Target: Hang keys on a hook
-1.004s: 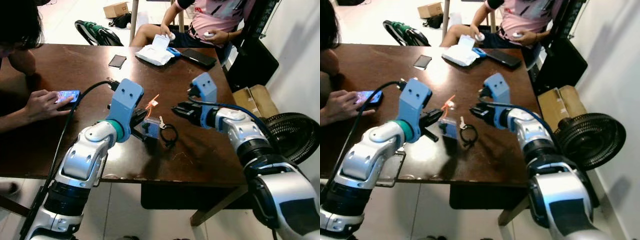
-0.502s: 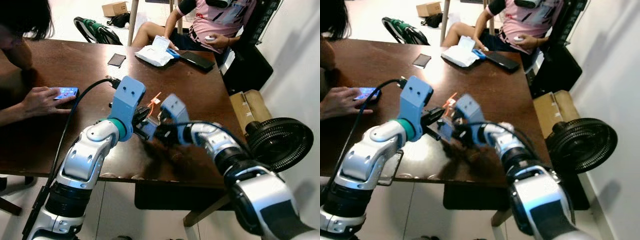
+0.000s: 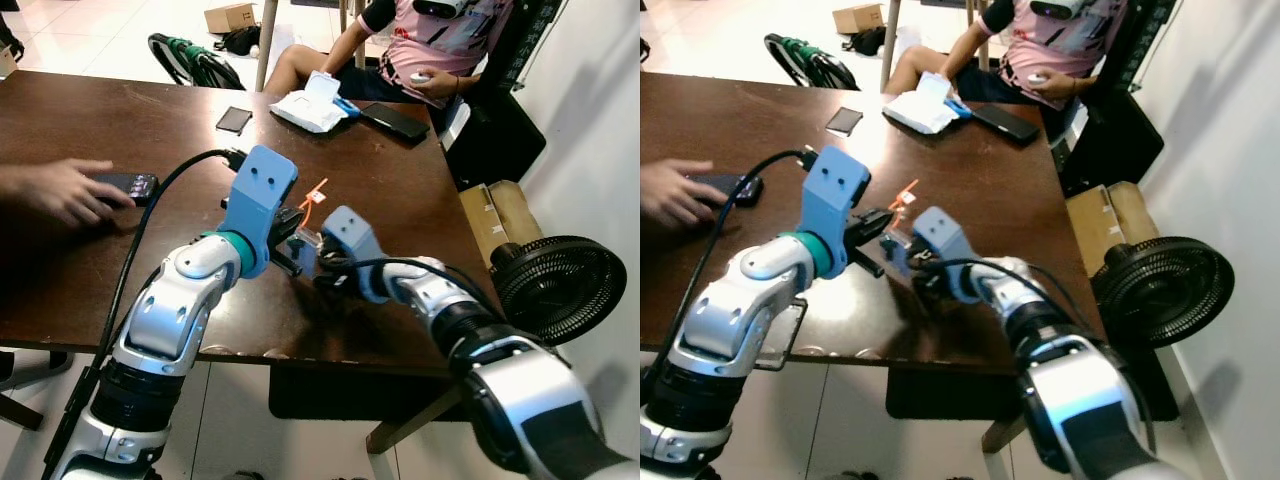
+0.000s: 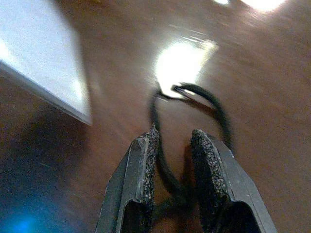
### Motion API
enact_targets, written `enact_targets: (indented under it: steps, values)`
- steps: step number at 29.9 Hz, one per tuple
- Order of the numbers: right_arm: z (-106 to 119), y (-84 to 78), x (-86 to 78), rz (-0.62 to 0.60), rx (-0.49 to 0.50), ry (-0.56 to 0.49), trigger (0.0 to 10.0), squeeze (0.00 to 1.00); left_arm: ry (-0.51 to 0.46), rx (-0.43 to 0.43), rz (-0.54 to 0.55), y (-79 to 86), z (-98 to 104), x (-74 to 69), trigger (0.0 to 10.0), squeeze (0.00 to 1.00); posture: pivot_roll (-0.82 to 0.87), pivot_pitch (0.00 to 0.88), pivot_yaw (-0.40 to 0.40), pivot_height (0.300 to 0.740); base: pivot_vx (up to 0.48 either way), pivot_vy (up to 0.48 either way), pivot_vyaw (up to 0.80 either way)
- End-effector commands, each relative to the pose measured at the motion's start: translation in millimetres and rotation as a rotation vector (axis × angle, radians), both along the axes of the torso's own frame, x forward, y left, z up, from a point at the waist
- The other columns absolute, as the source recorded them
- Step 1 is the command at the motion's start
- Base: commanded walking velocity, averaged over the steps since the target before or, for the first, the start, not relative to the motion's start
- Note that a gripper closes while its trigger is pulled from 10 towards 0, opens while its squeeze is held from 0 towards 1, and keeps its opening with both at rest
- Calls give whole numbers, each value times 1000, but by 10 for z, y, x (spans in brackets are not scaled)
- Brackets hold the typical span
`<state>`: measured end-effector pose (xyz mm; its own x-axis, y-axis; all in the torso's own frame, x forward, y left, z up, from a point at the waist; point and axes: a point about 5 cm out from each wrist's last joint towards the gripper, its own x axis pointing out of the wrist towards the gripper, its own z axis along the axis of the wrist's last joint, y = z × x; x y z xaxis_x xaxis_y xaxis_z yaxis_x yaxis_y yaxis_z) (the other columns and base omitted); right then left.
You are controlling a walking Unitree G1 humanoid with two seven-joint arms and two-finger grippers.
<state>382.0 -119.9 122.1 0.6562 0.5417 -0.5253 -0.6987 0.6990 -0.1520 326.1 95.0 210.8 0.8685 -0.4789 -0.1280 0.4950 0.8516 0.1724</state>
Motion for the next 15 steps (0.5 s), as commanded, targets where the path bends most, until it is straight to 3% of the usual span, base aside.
enact_targets:
  steps: [1, 5, 13, 14, 15]
  values:
    - [31, -73, 27, -55, 15, 1, 10000, 0, -1, 13, -10, -24, 7, 6, 10000, 0, 125, 0, 22, 740, 0, 0, 0]
    - [54, -126, 43, -82, 18, -9, 10000, 0, 2, 21, -12, -14, -7, 4, 10000, 0, 124, 0, 32, 740, 0, 0, 0]
    - [30, -36, 25, -41, 21, -6, 10000, 0, 11, 30, -14, -10, -28, -5, 10000, 0, 127, 0, 39, 740, 0, 0, 0]
    - [16, -26, 15, -26, 15, 1, 10000, 675, 12, 31, -14, -9, -31, -6, 10000, 0, 127, 0, 39, 740, 0, 0, 0]
    - [7, -21, 9, -18, 10, 5, 10000, 675, 13, 32, -14, -8, -32, -7, 10000, 0, 127, 0, 39, 740, 0, 0, 0]
